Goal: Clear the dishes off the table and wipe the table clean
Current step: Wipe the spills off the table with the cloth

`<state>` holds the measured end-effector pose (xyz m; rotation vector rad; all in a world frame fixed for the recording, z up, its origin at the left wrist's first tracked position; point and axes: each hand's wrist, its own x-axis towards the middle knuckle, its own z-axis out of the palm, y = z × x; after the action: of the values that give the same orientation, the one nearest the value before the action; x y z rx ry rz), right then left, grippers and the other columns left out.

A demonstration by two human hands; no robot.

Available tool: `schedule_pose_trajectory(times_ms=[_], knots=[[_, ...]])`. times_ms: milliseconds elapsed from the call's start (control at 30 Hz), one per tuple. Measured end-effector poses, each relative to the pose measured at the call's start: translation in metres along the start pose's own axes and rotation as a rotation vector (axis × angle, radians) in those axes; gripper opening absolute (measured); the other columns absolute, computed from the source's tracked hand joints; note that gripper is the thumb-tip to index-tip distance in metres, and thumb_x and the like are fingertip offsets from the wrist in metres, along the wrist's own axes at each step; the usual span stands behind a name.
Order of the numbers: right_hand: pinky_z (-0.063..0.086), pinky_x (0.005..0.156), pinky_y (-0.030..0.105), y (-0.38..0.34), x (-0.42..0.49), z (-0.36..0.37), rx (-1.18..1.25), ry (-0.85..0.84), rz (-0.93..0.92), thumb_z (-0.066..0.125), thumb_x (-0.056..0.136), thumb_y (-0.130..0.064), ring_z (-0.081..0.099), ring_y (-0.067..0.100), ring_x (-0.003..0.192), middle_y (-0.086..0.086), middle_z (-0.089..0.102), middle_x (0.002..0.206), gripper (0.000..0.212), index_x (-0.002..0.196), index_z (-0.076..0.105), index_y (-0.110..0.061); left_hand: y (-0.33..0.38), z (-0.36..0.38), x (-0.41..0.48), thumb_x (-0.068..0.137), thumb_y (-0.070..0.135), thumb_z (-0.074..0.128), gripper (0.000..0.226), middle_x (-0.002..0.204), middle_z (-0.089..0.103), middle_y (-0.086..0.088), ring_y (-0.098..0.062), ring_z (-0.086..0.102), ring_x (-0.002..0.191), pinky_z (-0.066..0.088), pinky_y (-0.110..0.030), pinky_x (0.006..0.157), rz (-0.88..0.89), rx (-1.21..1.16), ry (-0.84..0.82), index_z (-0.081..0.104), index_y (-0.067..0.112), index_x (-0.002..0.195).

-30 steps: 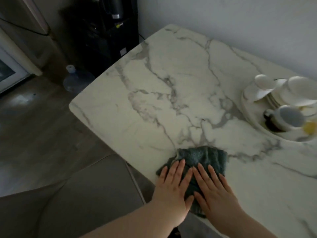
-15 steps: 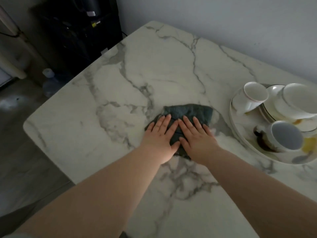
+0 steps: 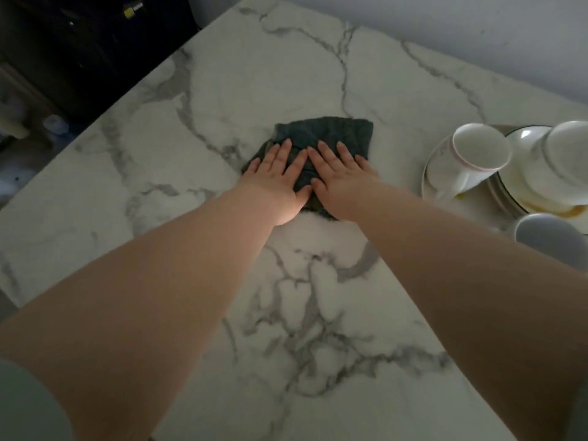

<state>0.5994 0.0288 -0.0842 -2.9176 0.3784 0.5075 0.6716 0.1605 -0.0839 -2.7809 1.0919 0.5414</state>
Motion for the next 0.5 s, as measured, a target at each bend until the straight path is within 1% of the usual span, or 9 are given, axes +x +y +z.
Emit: schedule_pose_trajectory(times_ms=[100, 233, 433, 500], knots=[[0.000, 0.120, 0.040, 0.005, -0.029, 0.009, 0.007, -0.011, 0.033, 0.015, 0.102, -0.046, -0.012, 0.020, 0.149, -0.008, -0.017, 0.161, 0.061, 0.153, -0.012, -0.029, 0.013, 0.007, -0.016, 0.097, 0.056, 0.020, 0.069, 0.160, -0.021, 0.001, -0.016, -0.013, 0.148, 0.001, -0.040, 0.121, 0.080, -0.003, 0.016, -0.012, 0.031, 0.152], [0.000, 0.120, 0.041, 0.015, -0.098, 0.033, 0.014, -0.019, 0.102, 0.015, 0.102, -0.046, -0.014, 0.021, 0.148, -0.006, -0.019, 0.161, 0.062, 0.153, -0.014, -0.027, 0.045, 0.025, -0.055, 0.096, 0.059, 0.020, 0.070, 0.159, -0.024, 0.003, -0.015, -0.015, 0.148, -0.001, -0.039, 0.119, 0.215, 0.008, 0.010, -0.014, 0.033, 0.152], [-0.003, 0.119, 0.039, -0.005, -0.235, 0.079, 0.101, -0.035, 0.277, 0.013, 0.101, -0.049, -0.019, 0.019, 0.147, -0.006, -0.022, 0.160, 0.063, 0.152, -0.017, -0.028, 0.091, 0.062, -0.151, 0.096, 0.059, 0.021, 0.071, 0.159, -0.025, 0.002, -0.016, -0.016, 0.147, -0.003, -0.041, 0.120, 0.437, 0.070, -0.007, -0.013, 0.031, 0.152], [-0.003, 0.119, 0.039, -0.017, -0.281, 0.097, 0.119, -0.028, 0.330, 0.008, 0.098, -0.053, -0.020, 0.019, 0.147, -0.007, -0.023, 0.159, 0.064, 0.151, -0.019, -0.029, 0.103, 0.075, -0.188, 0.095, 0.059, 0.023, 0.072, 0.159, -0.025, 0.001, -0.017, -0.017, 0.147, -0.005, -0.040, 0.119, 0.506, 0.081, -0.031, -0.012, 0.030, 0.152]])
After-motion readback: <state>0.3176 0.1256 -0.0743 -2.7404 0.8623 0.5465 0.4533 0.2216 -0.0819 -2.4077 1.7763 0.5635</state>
